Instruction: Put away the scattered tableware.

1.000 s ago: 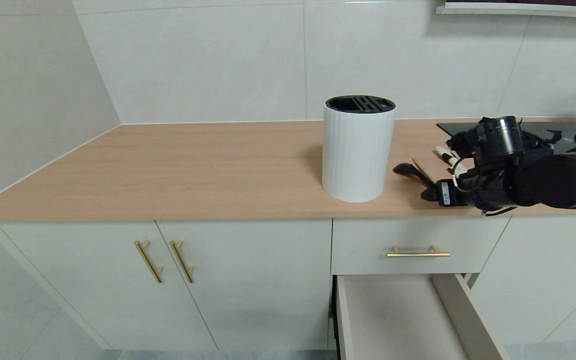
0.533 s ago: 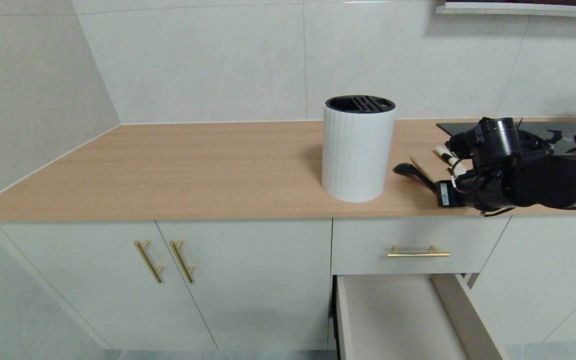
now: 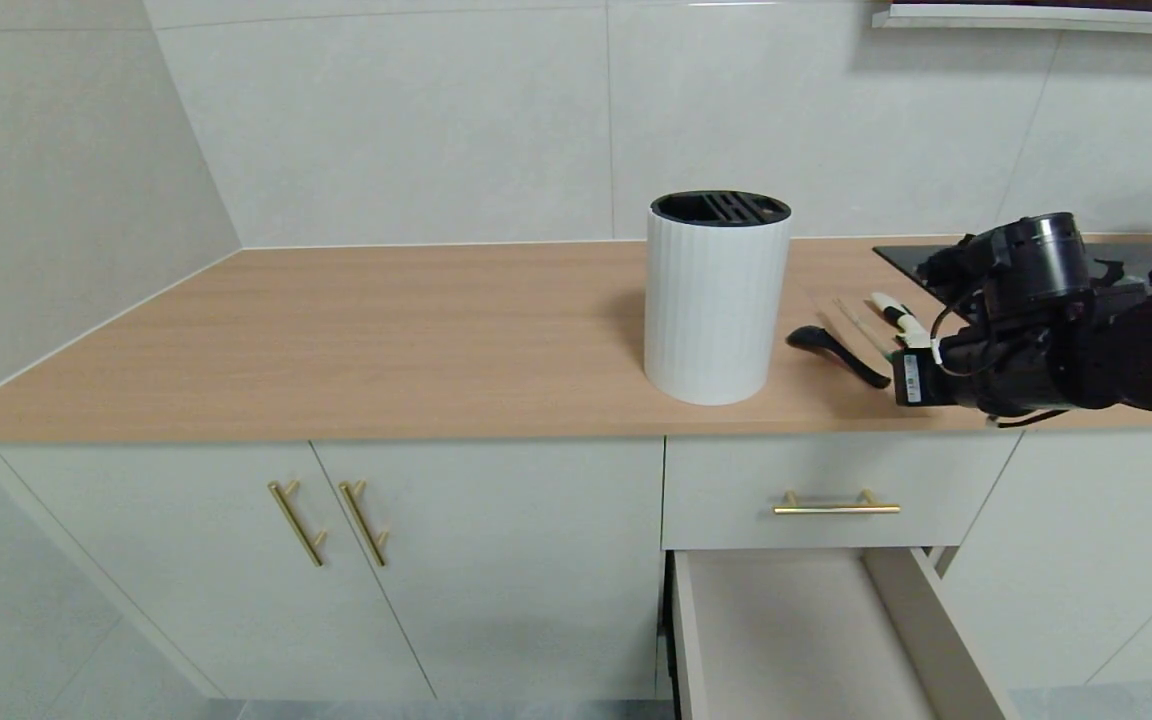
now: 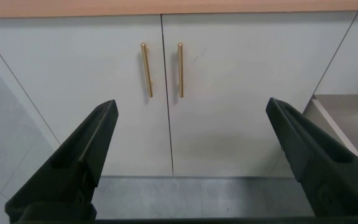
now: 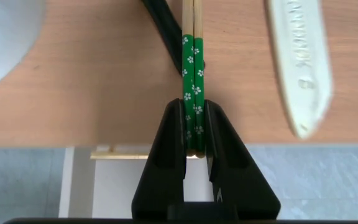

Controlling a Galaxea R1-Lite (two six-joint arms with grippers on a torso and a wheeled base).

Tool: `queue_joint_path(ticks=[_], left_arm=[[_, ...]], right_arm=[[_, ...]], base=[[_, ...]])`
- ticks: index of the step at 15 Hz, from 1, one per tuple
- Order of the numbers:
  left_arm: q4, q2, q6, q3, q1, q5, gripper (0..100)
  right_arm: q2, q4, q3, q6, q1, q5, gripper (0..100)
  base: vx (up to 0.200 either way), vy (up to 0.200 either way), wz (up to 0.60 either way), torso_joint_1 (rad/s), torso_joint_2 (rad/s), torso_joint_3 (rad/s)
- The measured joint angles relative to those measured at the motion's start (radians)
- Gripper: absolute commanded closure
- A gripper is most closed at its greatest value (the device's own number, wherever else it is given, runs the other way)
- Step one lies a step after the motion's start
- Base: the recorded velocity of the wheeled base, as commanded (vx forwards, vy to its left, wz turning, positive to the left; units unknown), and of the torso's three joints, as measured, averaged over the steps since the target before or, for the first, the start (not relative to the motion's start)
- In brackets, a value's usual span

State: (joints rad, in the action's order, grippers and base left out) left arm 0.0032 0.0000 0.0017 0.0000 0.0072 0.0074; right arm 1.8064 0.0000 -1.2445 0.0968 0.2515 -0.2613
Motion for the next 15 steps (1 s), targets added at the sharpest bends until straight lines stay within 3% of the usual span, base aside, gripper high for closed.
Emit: queue_joint_path(ticks=[5,7,10,13,15], left_arm=[[0.0,0.0,0.0,0.0,0.0,0.0,0],[0.0,0.0,0.0,0.0,0.0,0.0,0],[0.0,0.0,0.0,0.0,0.0,0.0,0],[0.0,0.0,0.0,0.0,0.0,0.0,0],[0.0,0.0,0.0,0.0,0.0,0.0,0]], right_arm=[[-0.222,0.016,0.125,0.01,0.011,0.003,100],[-0.327,0.116,0.177,0.01,0.048,0.018,100],[-0.461,0.301,0.205,0.011,0.103,0.132,100],[-0.548,0.394,0.224,0.004,0.121,0.303,100],[-0.585,0.409,0.264,-0.022,0.138,0.333,100]], base=[[0.0,0.0,0.0,0.0,0.0,0.0],[0.0,0.0,0.0,0.0,0.0,0.0],[0.0,0.0,0.0,0.0,0.0,0.0],[0.0,0.0,0.0,0.0,0.0,0.0],[0.0,0.0,0.0,0.0,0.0,0.0]])
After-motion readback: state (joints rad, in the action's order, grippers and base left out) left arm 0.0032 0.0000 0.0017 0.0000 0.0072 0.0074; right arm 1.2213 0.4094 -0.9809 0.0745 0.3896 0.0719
